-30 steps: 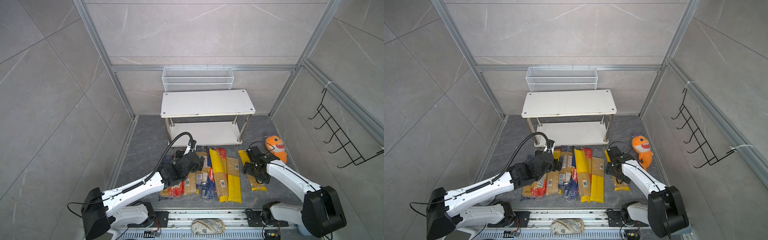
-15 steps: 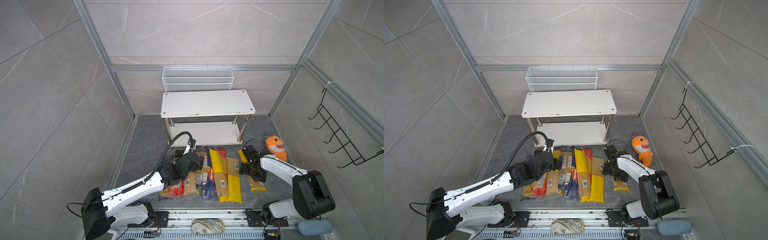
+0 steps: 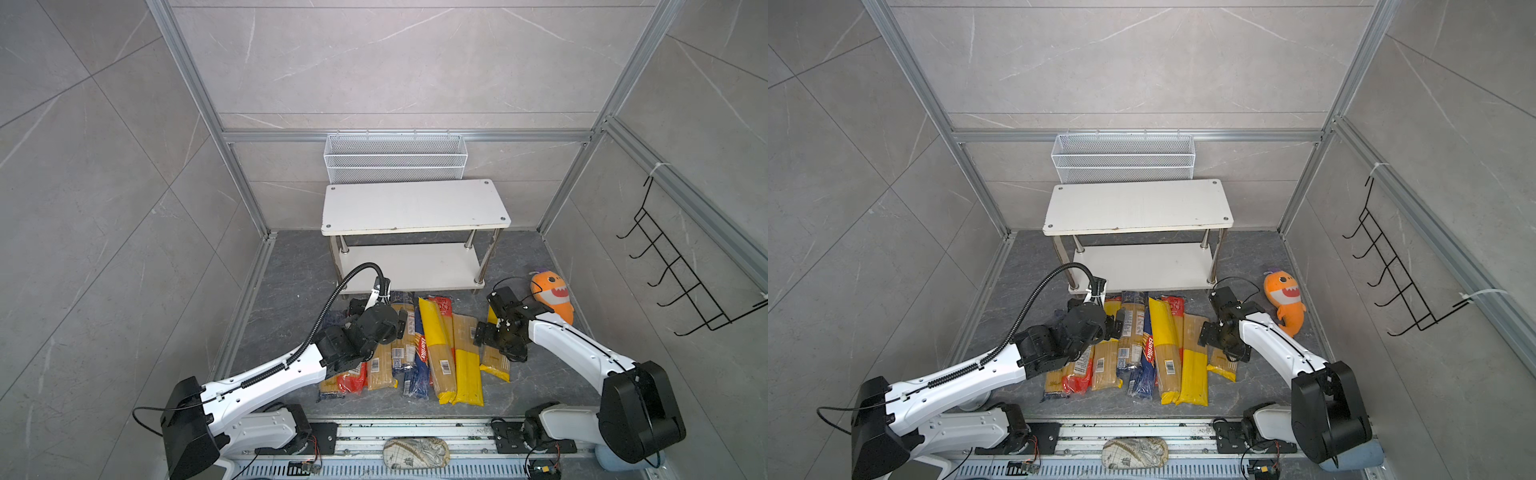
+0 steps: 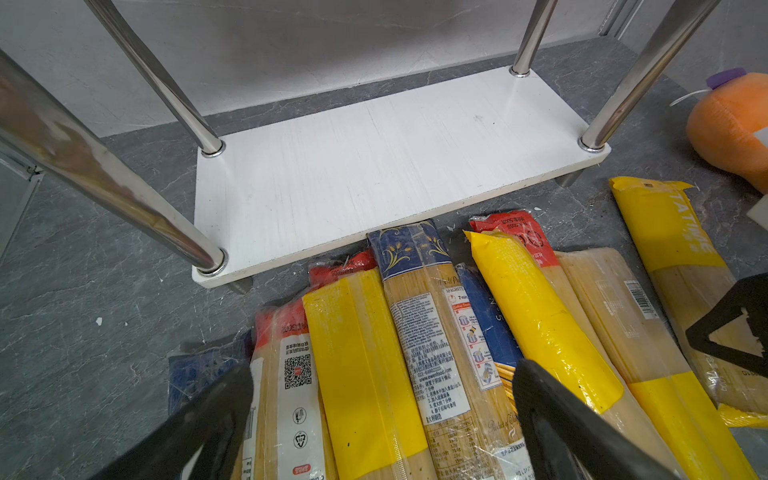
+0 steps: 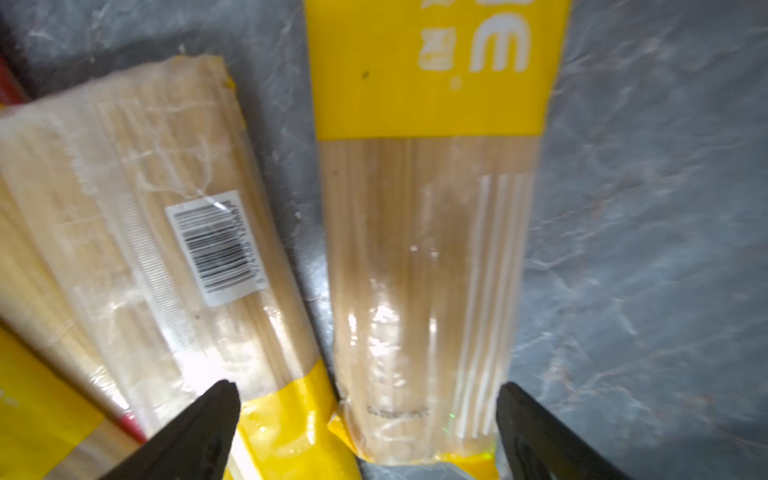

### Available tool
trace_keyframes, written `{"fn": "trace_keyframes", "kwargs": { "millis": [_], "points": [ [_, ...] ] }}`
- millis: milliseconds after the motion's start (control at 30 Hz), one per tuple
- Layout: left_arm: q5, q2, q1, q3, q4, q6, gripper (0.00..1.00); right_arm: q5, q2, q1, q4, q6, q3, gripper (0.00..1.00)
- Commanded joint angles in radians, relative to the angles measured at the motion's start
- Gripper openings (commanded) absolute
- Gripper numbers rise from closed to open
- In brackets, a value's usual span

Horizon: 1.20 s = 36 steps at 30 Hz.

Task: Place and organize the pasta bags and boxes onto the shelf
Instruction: 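Close the right gripper on the yellow-banded spaghetti bag's end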

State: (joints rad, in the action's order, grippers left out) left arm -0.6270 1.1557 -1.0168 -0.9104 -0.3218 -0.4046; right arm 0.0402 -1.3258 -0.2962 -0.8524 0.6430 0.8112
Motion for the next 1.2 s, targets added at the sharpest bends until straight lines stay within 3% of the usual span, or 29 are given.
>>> {"fn": "trace_keyframes", "kwargs": {
  "millis": [0, 333, 633, 733, 800, 1000, 1100, 1167],
  "points": [
    [-0.020, -0.016, -0.004, -0.025, 0.024, 0.016, 1.00, 0.098, -0.013, -0.003, -0.101, 0.050, 0.006, 1.00],
    [0.001, -0.012, -0.005, -0.027, 0.027, 0.013, 1.00, 0.049, -0.059, -0.004, 0.009, 0.086, -0.069, 1.00],
    [0.003, -0.022, -0.005, -0.031, 0.015, -0.003, 1.00, 0.032, -0.193, 0.003, 0.104, 0.079, -0.051, 1.00],
    [-0.003, -0.033, -0.005, -0.028, 0.006, -0.018, 1.00, 0.026, -0.208, 0.003, 0.120, 0.081, -0.063, 0.92],
    [-0.005, -0.040, -0.005, -0.028, 0.002, -0.020, 1.00, 0.021, -0.200, 0.003, 0.129, 0.089, -0.078, 0.82],
    [-0.014, -0.043, -0.005, -0.038, -0.019, -0.012, 1.00, -0.018, -0.173, 0.004, 0.144, 0.106, -0.122, 0.35],
    [-0.014, -0.033, -0.005, -0.054, -0.023, 0.009, 1.00, -0.059, -0.115, 0.003, 0.149, 0.121, -0.153, 0.02],
    [-0.015, -0.021, -0.005, -0.073, -0.029, 0.023, 1.00, -0.064, -0.058, 0.004, 0.119, 0.135, -0.160, 0.00]
  ]
}}
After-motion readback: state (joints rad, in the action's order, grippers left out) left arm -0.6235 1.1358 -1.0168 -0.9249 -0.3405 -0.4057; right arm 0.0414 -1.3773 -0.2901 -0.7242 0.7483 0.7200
